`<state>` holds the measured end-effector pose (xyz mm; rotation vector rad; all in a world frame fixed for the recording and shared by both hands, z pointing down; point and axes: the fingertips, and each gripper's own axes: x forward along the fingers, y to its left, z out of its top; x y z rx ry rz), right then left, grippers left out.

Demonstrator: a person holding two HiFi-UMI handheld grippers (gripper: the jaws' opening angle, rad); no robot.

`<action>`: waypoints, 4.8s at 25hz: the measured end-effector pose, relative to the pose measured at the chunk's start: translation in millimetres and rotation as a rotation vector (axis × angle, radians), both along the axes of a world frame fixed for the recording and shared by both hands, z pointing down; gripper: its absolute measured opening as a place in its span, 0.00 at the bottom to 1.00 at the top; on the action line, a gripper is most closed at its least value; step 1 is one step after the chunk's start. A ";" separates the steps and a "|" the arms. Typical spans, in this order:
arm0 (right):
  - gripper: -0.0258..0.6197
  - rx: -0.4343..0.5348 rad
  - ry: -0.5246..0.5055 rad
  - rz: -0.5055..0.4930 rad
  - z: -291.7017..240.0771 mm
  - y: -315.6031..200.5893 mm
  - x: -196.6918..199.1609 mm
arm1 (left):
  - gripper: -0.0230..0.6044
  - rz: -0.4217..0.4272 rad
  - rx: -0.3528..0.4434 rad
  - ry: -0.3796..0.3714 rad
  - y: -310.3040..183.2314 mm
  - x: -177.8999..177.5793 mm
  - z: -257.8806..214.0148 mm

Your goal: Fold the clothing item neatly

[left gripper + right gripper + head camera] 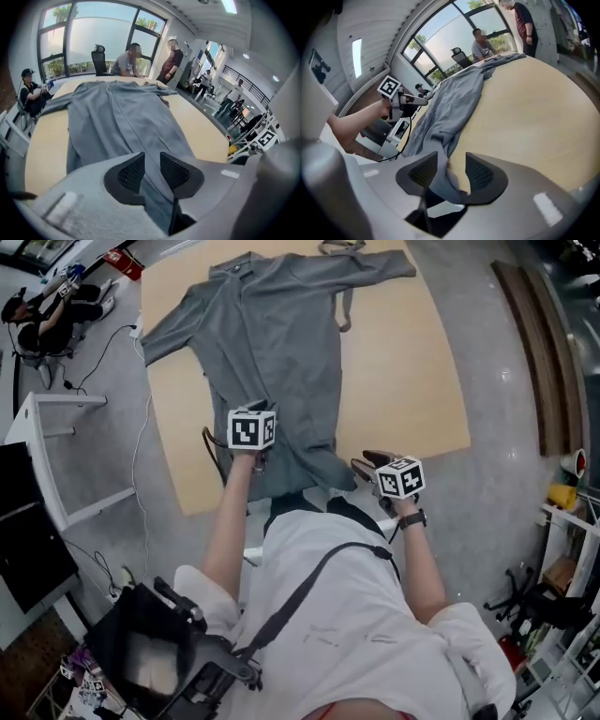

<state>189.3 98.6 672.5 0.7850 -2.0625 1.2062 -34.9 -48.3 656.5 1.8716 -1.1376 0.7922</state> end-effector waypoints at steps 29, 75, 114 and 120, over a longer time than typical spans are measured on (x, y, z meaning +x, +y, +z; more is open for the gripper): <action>0.31 0.040 -0.332 -0.453 -8.0 111.7 -196.6 | 0.21 -0.490 0.026 0.006 261.8 -47.5 -10.5; 0.23 0.162 0.185 0.105 28.8 17.1 68.7 | 0.10 -0.221 -0.084 0.045 202.8 39.5 47.1; 0.05 0.414 -0.065 -0.067 -81.2 -174.1 -286.8 | 0.04 -0.427 0.202 0.105 -13.3 -273.6 -31.1; 0.05 0.359 -0.061 -0.113 -58.2 -188.1 -286.9 | 0.04 -0.587 0.218 0.019 -63.6 -352.9 0.0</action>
